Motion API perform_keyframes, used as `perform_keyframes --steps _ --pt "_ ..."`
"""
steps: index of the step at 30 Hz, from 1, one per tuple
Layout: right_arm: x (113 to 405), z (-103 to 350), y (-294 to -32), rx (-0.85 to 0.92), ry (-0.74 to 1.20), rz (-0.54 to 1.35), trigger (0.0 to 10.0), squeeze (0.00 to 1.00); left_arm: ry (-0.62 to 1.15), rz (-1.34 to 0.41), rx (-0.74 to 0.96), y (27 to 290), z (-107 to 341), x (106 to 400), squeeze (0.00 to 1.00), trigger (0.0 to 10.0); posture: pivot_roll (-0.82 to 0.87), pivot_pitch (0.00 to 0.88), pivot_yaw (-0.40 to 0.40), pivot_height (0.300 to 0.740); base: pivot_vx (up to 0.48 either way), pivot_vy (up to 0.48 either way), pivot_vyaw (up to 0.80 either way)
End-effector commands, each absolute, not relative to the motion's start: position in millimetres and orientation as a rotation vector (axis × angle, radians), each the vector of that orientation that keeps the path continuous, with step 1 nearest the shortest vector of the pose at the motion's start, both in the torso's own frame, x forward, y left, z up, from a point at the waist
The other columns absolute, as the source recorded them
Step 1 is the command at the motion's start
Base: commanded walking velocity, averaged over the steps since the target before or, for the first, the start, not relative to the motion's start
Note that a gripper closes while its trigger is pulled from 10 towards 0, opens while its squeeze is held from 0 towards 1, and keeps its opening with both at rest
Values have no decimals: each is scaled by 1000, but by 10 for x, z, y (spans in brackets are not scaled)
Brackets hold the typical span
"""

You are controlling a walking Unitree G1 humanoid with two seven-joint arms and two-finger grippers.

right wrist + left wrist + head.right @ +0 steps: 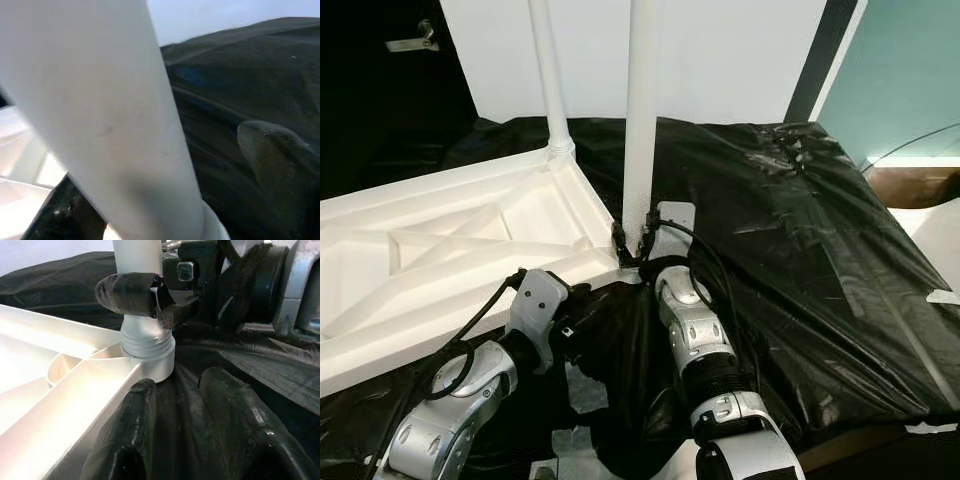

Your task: Building children table

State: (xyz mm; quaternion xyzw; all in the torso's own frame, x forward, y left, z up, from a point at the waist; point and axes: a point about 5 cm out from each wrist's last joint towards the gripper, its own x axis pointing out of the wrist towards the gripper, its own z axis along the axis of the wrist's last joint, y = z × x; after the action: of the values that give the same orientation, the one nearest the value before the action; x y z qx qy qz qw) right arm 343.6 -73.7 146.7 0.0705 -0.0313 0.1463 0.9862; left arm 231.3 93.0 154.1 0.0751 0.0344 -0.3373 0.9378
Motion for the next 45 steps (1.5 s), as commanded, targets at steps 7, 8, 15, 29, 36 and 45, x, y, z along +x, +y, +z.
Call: perform_keyframes --steps 7,8,15,29,36,45 --pt "3442 1398 -1107 152 -31 483 10000 0 79 -660 150 929 1525 2306 0 10000 120 36 -62 740 0 0 0" --pt "3468 1409 -1152 152 -24 528 10000 0 78 -659 149 931 1526 2313 0 10000 115 32 -60 740 0 0 0" --pt "3613 1483 -1173 50 30 794 10000 0 65 -662 156 948 1553 2366 0 10000 109 17 -56 740 0 0 0" --pt "3738 1577 -1012 -161 108 993 10000 0 51 -645 162 981 1577 2399 0 10000 135 0 -61 740 0 0 0" --pt "3773 1597 -1060 -214 128 1001 0 0 47 -644 164 971 1583 2410 0 10000 139 0 -63 740 0 0 0" --pt "3771 1525 -1213 -211 180 988 0 0 44 -654 163 937 1586 2422 0 10000 127 0 -63 740 0 0 0"
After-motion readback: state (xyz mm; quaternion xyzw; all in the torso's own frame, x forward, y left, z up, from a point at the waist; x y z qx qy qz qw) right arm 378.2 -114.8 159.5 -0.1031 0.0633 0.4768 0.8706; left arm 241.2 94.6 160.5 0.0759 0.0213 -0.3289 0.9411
